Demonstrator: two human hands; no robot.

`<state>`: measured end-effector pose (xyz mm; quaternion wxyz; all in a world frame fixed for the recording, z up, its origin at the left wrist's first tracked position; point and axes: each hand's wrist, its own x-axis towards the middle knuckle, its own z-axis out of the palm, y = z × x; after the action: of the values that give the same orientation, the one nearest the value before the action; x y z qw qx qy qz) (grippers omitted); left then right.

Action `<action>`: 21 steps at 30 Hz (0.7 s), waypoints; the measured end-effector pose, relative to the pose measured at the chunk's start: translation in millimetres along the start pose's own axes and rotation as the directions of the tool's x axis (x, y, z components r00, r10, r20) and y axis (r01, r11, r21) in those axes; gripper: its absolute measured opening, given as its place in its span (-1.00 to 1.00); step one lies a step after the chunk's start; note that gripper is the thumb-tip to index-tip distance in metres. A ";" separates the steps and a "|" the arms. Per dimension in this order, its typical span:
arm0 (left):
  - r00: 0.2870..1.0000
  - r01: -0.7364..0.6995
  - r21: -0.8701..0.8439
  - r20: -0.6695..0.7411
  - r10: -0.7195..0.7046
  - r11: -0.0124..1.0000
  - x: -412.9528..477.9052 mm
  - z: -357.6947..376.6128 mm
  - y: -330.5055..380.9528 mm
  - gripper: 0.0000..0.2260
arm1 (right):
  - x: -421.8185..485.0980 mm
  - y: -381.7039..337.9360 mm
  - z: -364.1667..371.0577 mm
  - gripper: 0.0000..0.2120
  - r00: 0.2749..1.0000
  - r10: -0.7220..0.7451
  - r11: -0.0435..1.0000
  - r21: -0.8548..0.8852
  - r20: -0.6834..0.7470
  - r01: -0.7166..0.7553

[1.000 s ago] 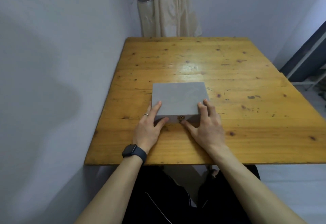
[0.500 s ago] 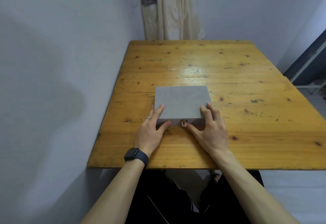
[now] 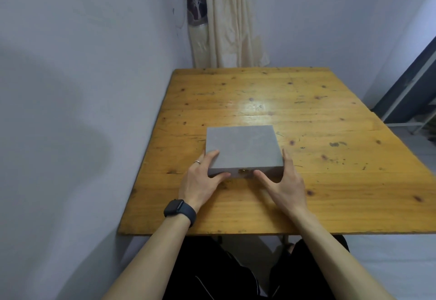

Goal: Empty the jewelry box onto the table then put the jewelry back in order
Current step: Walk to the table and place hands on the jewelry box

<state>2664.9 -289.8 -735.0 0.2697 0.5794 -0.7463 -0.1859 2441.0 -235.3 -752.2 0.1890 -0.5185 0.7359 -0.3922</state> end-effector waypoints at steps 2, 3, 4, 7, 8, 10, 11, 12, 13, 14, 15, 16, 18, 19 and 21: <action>1.000 -0.005 0.023 0.003 0.005 1.000 1.5 -6.1 0.0 -0.41 | 0.5 0.7 -0.2 -0.04 0.999 0.021 1.000 0.007 0.030 -0.021; 1.000 -0.008 0.037 0.004 0.007 0.999 1.6 -8.4 -0.5 -0.40 | 0.4 0.0 0.5 -0.05 0.999 0.033 0.999 0.020 0.035 -0.034; 1.000 -0.008 0.050 0.007 0.008 0.999 1.4 -9.9 -1.0 -0.39 | 0.5 -0.5 0.9 -0.05 0.998 0.045 0.998 0.032 0.033 -0.046; 1.000 -0.023 0.099 0.001 0.023 0.995 0.9 -10.9 -1.5 -0.38 | 1.7 1.3 0.3 -0.06 0.998 0.062 0.997 0.047 0.019 -0.063; 0.999 -0.034 0.120 -0.006 0.035 0.992 1.0 -10.9 -1.4 -0.38 | 2.0 2.2 -0.1 -0.07 0.998 0.061 0.997 0.055 0.015 -0.062; 0.998 -0.057 0.161 -0.026 0.062 0.985 1.1 -11.4 -1.3 -0.39 | 2.0 2.6 -0.3 -0.08 0.999 0.051 0.996 0.069 0.016 -0.052; 0.996 -0.066 0.177 -0.040 0.074 0.982 1.1 -11.7 -1.2 -0.40 | 2.2 2.9 0.0 -0.08 0.999 0.045 0.996 0.071 0.014 -0.046; 0.994 -0.078 0.195 -0.054 0.090 0.978 1.5 -12.2 -1.6 -0.41 | 2.6 2.7 0.2 -0.09 0.999 0.039 0.997 0.072 0.010 -0.039; 0.992 -0.091 0.219 -0.067 0.108 0.971 1.4 -11.6 -2.5 -0.42 | 2.6 3.1 0.3 -0.10 0.999 0.038 0.996 0.075 0.007 -0.038; 0.988 -0.106 0.246 -0.079 0.129 0.963 1.8 -11.0 -3.2 -0.42 | 2.7 2.6 0.0 -0.11 0.999 0.038 0.996 0.078 0.002 -0.038; 0.983 -0.123 0.267 -0.096 0.153 0.956 2.5 -10.2 -3.8 -0.43 | 2.6 2.6 -0.2 -0.12 0.999 0.038 0.996 0.081 -0.003 -0.037; 0.977 -0.141 0.277 -0.118 0.179 0.950 2.4 -9.0 -4.6 -0.43 | 2.1 2.6 -0.5 -0.14 0.999 0.035 0.996 0.085 -0.006 -0.035; 0.956 -0.177 0.280 -0.179 0.233 0.944 3.4 -10.2 -2.8 -0.45 | 1.5 2.4 -1.6 -0.20 0.999 0.033 0.994 0.100 -0.005 -0.032; 0.947 -0.182 0.287 -0.207 0.246 0.941 5.7 -13.3 0.4 -0.47 | 1.6 2.6 -2.1 -0.24 0.999 0.034 0.994 0.109 -0.002 -0.033; 0.935 -0.165 0.309 -0.253 0.249 0.937 13.9 -22.8 8.5 -0.50 | 1.3 3.1 -3.0 -0.30 1.000 0.012 0.995 0.101 -0.004 -0.012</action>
<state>2669.9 -300.3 -709.5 0.3083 0.5500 -0.7752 0.0387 2436.6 -234.8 -752.5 0.2159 -0.5030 0.7186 -0.4289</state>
